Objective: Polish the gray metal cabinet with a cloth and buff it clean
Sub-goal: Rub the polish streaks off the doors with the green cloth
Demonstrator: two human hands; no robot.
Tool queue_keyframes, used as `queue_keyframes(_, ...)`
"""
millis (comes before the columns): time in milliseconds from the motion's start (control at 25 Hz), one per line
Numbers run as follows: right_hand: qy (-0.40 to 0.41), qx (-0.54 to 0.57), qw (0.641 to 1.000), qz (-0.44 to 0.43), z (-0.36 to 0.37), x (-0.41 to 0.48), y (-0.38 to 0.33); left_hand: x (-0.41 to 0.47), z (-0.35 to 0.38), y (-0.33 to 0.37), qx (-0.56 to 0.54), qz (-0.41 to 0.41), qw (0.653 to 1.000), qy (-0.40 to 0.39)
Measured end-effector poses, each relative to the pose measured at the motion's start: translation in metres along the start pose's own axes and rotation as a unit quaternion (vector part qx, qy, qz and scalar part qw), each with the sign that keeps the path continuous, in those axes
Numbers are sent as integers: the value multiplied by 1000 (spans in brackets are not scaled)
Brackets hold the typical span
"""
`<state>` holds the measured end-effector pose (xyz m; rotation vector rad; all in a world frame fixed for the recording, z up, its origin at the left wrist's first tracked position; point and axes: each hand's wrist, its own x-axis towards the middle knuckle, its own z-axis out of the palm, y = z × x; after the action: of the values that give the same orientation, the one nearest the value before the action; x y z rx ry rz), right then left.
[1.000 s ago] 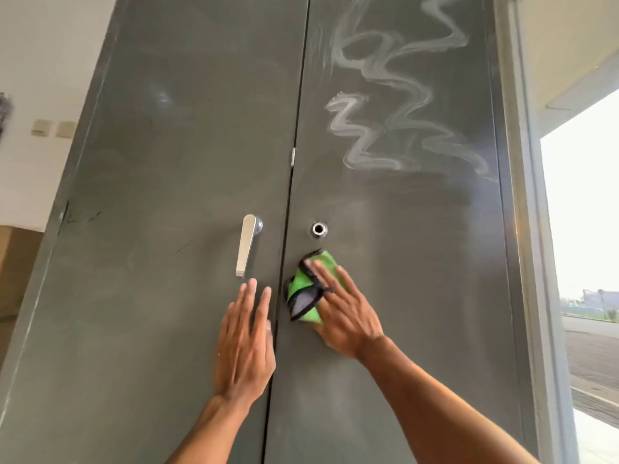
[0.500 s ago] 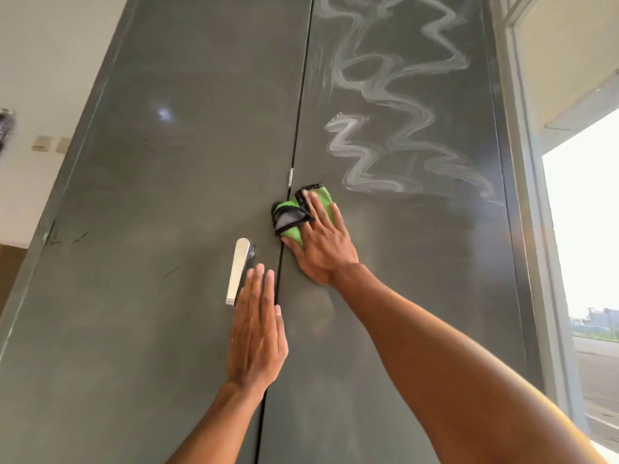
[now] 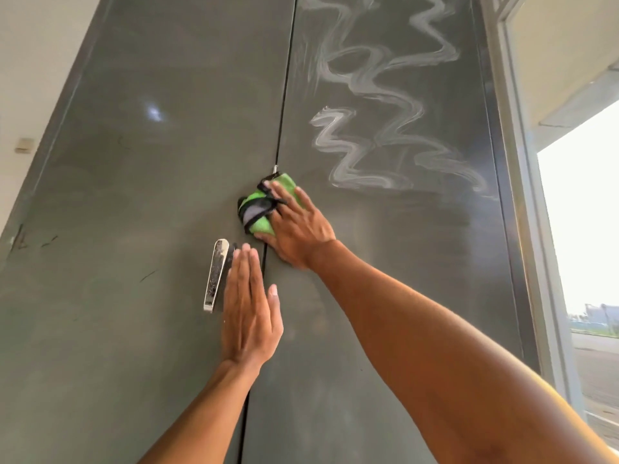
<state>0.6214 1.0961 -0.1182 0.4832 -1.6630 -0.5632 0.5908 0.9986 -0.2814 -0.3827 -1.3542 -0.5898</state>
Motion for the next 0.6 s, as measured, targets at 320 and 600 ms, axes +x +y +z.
queue_keyframes(320,81,4,967,243,-2,-8,112,131,16,35,-41,77,996,-35)
queue_keyframes(600,48,12,969,244,-16,-7,110,179,24,42,-18,68,997,-13)
